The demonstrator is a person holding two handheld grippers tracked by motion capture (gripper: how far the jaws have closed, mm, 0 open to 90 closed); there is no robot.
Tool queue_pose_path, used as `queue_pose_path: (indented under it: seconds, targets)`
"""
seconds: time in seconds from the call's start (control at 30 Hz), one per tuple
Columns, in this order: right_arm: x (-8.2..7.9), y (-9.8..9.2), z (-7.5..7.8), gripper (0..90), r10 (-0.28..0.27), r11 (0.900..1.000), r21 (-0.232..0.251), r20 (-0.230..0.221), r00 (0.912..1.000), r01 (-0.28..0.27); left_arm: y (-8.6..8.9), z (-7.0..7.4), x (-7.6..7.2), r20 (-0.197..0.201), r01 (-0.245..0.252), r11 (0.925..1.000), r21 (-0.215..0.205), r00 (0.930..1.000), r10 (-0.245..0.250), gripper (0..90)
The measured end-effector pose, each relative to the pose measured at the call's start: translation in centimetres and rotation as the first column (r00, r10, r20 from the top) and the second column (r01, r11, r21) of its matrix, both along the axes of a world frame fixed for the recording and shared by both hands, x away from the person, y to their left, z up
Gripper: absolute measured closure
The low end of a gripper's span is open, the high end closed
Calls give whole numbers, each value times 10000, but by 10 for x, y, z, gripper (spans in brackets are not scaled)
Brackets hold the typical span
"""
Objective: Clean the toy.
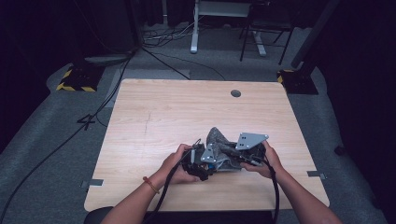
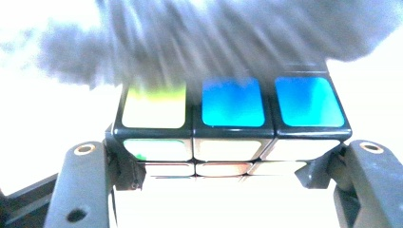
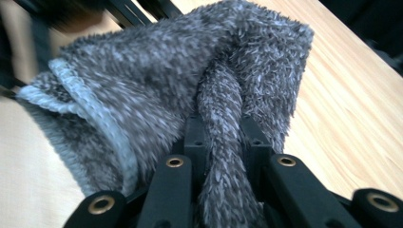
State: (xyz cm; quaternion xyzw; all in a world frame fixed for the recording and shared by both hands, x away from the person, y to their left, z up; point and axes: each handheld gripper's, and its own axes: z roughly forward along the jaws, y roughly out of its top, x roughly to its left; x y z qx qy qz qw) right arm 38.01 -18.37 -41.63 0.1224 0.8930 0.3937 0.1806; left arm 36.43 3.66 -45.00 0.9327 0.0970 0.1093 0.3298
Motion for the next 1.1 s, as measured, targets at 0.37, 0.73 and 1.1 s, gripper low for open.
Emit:
queue_pose_path:
  seconds: [0.37, 0.73, 1.1]
  targets:
    - [16, -11, -15, 775, 327, 9945, 1037, -1616, 9863, -160, 12, 12, 0, 238, -242, 9960, -864, 9994, 264, 339]
    - [4, -5, -10, 778, 467, 9913, 1270, -1046, 9934, -333, 10, 8, 4, 95, -348, 9940, -1041, 9993, 359, 335]
    - [-10, 2, 2, 776, 904, 9842, 1574, -512, 9946, -813, 2, 2, 5, 158, -243, 9980, -590, 9996, 253, 331]
